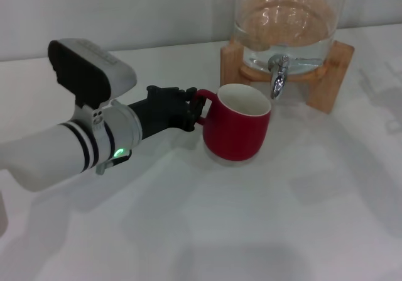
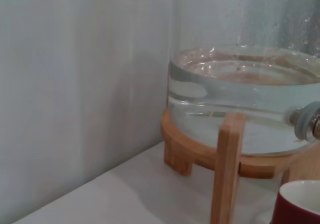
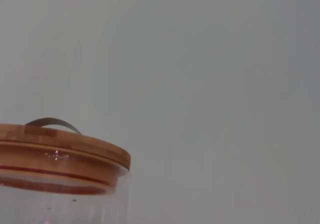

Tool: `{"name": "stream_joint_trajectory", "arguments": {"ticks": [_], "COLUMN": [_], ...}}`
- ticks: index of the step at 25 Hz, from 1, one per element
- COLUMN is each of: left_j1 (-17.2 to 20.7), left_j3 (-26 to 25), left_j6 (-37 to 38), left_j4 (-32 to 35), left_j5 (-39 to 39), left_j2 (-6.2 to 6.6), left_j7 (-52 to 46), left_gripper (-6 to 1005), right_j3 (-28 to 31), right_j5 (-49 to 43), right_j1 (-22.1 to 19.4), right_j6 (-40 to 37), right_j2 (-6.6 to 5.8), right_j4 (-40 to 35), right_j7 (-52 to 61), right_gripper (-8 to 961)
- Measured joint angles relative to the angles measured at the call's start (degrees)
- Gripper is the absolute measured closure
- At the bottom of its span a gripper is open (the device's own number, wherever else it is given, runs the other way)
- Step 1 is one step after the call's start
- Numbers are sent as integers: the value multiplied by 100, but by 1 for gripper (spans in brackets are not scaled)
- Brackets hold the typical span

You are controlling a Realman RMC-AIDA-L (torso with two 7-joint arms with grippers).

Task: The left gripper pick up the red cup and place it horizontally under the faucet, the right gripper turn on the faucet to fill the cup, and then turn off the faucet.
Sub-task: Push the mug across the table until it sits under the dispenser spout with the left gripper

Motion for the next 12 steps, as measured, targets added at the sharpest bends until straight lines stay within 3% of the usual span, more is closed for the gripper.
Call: {"name": "stream_joint_trajectory", "arguments": {"ticks": [12], "left_j1": [-241], "left_j3": [28], "left_j6": [-145], "left_j4": [99], "left_j5": [493], "left_j2": [-26], "left_j7": [-377], "left_gripper": [821], "right_j3": [0], "right_j5": [-16], "right_j1": [52], "right_j6": [0], "right_j2": [-14], "right_j4": [6], "right_j7": [-15], "right_gripper": [355]}}
